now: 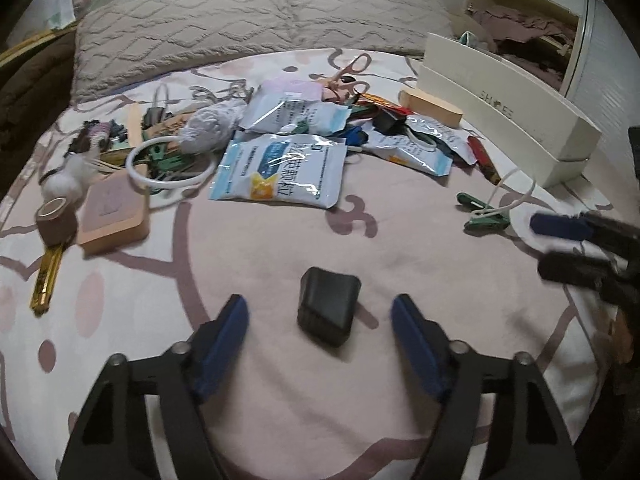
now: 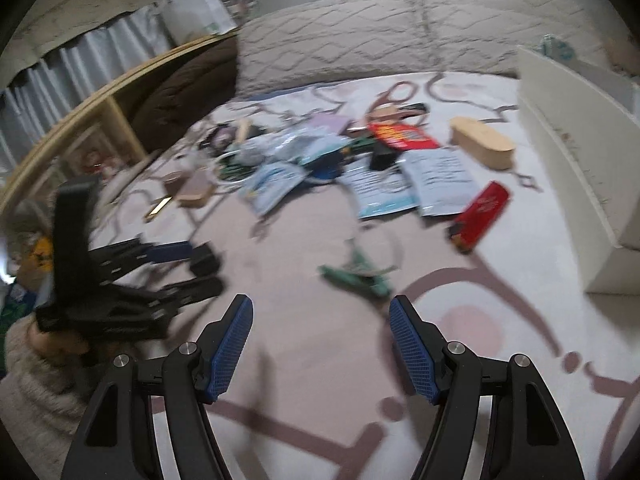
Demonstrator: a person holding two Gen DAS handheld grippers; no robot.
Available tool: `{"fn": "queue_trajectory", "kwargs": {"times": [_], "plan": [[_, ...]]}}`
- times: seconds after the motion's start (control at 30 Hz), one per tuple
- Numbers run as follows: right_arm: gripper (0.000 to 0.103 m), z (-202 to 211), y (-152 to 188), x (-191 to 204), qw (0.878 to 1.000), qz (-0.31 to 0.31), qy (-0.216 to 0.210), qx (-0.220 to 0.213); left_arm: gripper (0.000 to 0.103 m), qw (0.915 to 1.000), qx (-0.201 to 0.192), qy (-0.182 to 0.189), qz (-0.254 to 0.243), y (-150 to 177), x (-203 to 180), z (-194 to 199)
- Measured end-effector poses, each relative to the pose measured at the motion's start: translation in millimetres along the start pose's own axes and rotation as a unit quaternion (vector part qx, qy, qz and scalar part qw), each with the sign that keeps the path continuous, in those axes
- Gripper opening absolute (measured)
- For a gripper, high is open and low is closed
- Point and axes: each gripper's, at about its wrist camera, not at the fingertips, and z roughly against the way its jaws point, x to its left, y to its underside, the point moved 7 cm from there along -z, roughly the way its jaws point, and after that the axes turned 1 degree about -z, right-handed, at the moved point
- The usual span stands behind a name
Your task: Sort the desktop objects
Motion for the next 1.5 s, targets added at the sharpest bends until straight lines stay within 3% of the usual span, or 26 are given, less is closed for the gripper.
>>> {"fn": "queue_trajectory", "kwargs": {"times": [0.17, 0.37, 0.63, 0.9, 1.27, 1.3, 1.37, 1.5], "plan": [[0.071, -8, 3, 13, 0.998, -0.01, -0.059, 0.019, 0.054, 0.9996, -0.003, 0.026, 0.014, -2, 1, 2], [0.071, -25, -3, -2, 0.999, -0.012, -0.001, 0.036, 0.054, 0.9974, 0.0, 0.066, 0.03, -1, -8, 6], [0.071, -34, -22, -16, 0.999, -0.014, 0.031, 0.024, 0.054, 0.9978, 0.003, 0.064, 0.017, 6, -15, 1], [0.071, -35, -13, -19, 0.99, 0.067, 0.121, 0.03, 0.054, 0.9972, 0.003, 0.066, 0.036, 7, -11, -1], [0.07, -49, -16, -21, 0.991, 0.082, 0.102, 0.041, 0.051, 0.9972, -0.014, 0.059, 0.043, 6, -9, 2], [0.07, -49, -16, -22, 0.991, 0.081, 0.102, 0.04, 0.051, 0.9973, -0.014, 0.059, 0.042, 6, -9, 2], [0.05, -48, -17, -22, 0.991, 0.078, 0.1, 0.035, 0.047, 0.9974, -0.016, 0.054, 0.044, 6, -7, 3], [0.05, -47, -17, -23, 0.993, 0.072, 0.091, 0.029, 0.041, 0.9967, -0.018, 0.057, 0.054, 5, -5, 2]]}}
